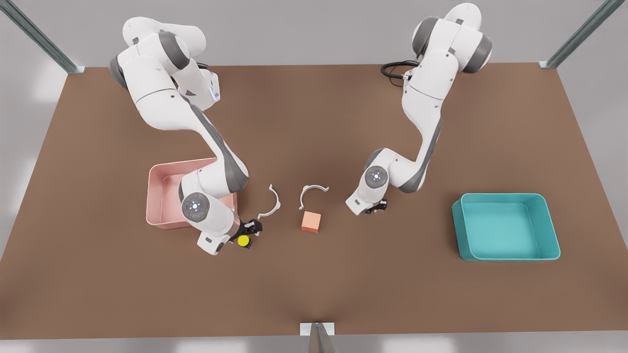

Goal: Place the red button in the blue storage box with the left arm, and place the yellow button in the pink storage box with the right arm

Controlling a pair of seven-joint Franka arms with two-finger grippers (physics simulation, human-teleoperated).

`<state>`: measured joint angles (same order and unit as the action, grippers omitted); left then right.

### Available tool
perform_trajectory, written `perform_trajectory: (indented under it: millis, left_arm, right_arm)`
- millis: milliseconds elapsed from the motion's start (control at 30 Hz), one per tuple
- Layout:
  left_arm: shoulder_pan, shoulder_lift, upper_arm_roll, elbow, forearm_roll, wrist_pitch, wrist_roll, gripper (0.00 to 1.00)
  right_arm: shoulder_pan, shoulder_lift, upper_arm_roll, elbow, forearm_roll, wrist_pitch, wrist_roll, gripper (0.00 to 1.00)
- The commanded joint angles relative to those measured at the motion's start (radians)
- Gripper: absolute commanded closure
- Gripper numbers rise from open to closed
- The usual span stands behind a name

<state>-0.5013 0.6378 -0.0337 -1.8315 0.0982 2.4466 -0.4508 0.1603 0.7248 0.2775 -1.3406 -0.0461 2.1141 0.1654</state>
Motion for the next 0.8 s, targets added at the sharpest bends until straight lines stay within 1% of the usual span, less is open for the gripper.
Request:
perform_trajectory:
  millis: [0,33,67,100,200,267,400,433,500,567,667,700,767]
  left_arm:
    - [0.000,-0.014,0.000,-0.005,0.002,0.003,-0.088,0.28]
    - [0.000,-0.015,0.000,-0.006,0.002,0.002,-0.091,0.46]
    - [0.000,-0.015,0.000,-0.006,0.002,-0.005,-0.091,0.53]
    - [0.000,-0.015,0.000,-0.006,0.002,-0.005,-0.092,0.58]
    - [0.000,-0.014,0.000,-0.009,0.002,-0.005,-0.104,0.63]
    - [0.000,-0.033,0.000,-0.008,0.002,-0.047,-0.106,0.63]
    - [0.012,-0.187,0.002,-0.002,0.002,-0.213,-0.088,0.61]
    - [0.024,-0.217,0.020,-0.003,-0.001,-0.247,-0.037,0.60]
    - [0.139,-0.305,0.020,-0.003,-0.003,-0.353,0.174,0.58]
    - [0.288,-0.369,0.018,-0.003,-0.011,-0.417,0.440,0.58]
    - [0.478,-0.372,0.018,0.023,-0.011,-0.419,0.768,0.58]
    - [0.512,-0.362,0.020,0.044,-0.009,-0.417,0.810,0.58]
    - [0.580,-0.287,0.020,0.129,-0.009,-0.413,0.883,0.58]
  right_arm:
    - [-0.001,0.008,-0.003,0.000,-0.001,0.032,0.065,0.00]
    - [-0.001,0.018,-0.003,0.000,-0.001,0.033,0.063,0.00]
    - [-0.001,0.024,-0.004,0.000,-0.001,0.033,0.065,0.00]
    - [0.001,0.031,-0.003,-0.003,-0.001,0.030,0.065,0.00]
    - [0.001,0.045,-0.003,-0.009,-0.001,0.035,0.065,0.00]
    - [0.001,0.057,-0.004,-0.009,-0.001,0.044,0.062,0.00]
    - [-0.001,0.070,-0.004,-0.014,-0.001,0.043,0.025,0.00]
    - [-0.001,0.070,-0.006,-0.014,-0.001,0.041,-0.001,0.00]
    - [-0.002,0.070,-0.011,-0.017,-0.005,0.038,-0.017,0.00]
    - [-0.005,0.088,-0.040,-0.020,-0.024,0.038,-0.076,0.00]
    - [-0.002,0.107,-0.038,-0.023,-0.026,0.038,-0.078,0.00]
    - [0.001,0.111,-0.037,-0.025,-0.024,0.038,-0.076,0.00]
    - [0.005,0.116,-0.034,-0.023,-0.024,0.040,-0.070,0.00]
